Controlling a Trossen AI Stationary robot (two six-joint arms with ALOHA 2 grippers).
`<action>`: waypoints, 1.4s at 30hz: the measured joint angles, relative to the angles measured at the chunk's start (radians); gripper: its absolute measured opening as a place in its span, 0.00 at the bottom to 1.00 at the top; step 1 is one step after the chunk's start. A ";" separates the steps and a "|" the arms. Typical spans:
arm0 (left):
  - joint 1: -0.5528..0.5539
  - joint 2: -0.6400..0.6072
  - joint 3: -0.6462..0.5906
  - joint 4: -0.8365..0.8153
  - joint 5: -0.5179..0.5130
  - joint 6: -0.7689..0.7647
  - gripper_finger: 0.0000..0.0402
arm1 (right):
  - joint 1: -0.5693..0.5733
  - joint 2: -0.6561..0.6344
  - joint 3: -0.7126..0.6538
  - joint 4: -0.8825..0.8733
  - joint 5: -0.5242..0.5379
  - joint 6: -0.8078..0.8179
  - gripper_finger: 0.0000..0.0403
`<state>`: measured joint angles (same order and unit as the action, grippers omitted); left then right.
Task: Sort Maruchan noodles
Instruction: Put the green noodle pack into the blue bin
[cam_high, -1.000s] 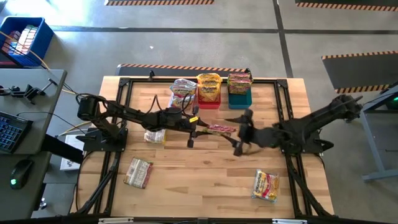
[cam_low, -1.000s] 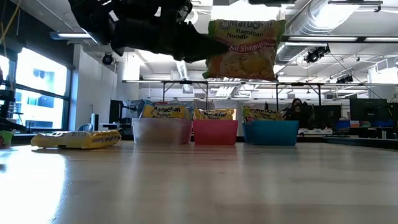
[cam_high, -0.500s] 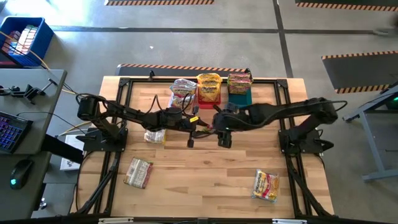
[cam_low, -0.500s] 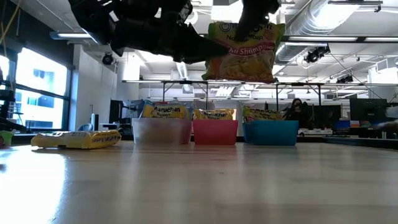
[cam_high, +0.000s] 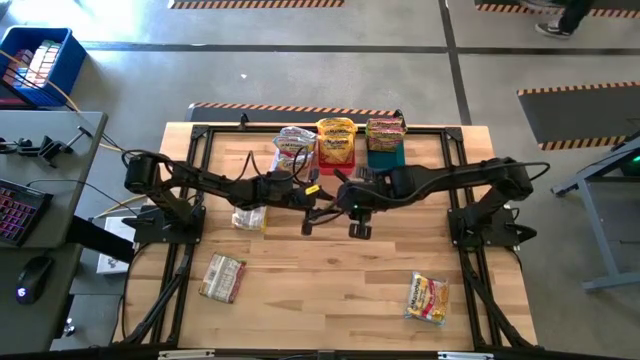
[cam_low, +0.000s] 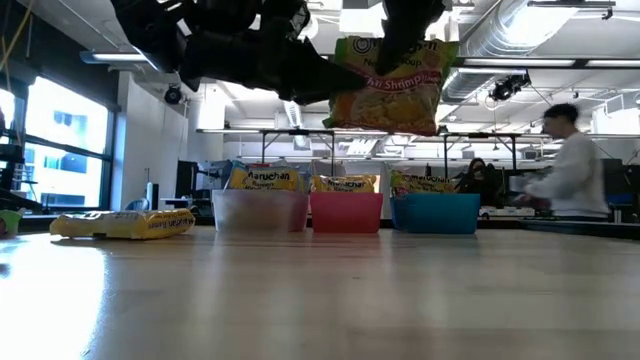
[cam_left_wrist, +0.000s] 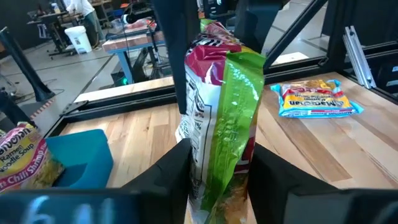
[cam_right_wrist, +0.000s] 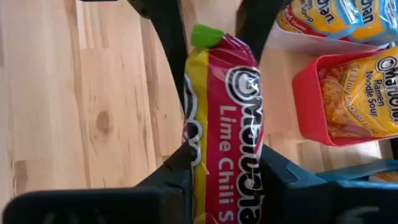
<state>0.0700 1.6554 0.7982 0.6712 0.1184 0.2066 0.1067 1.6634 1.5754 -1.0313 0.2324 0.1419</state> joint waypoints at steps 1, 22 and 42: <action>0.000 -0.004 0.000 -0.005 -0.001 -0.003 0.31 | 0.000 0.000 0.001 -0.002 0.002 -0.007 0.20; 0.103 -0.054 -0.196 0.125 0.037 -0.042 0.46 | -0.442 -0.082 -0.003 -0.162 0.006 -0.557 0.21; 0.162 -0.054 -0.196 0.173 0.025 -0.072 0.46 | -0.888 -0.079 -0.255 0.120 -0.276 -0.909 0.21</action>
<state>0.2324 1.6016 0.6018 0.8440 0.1436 0.1344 -0.7814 1.5845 1.3199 -0.9112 -0.0434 -0.7670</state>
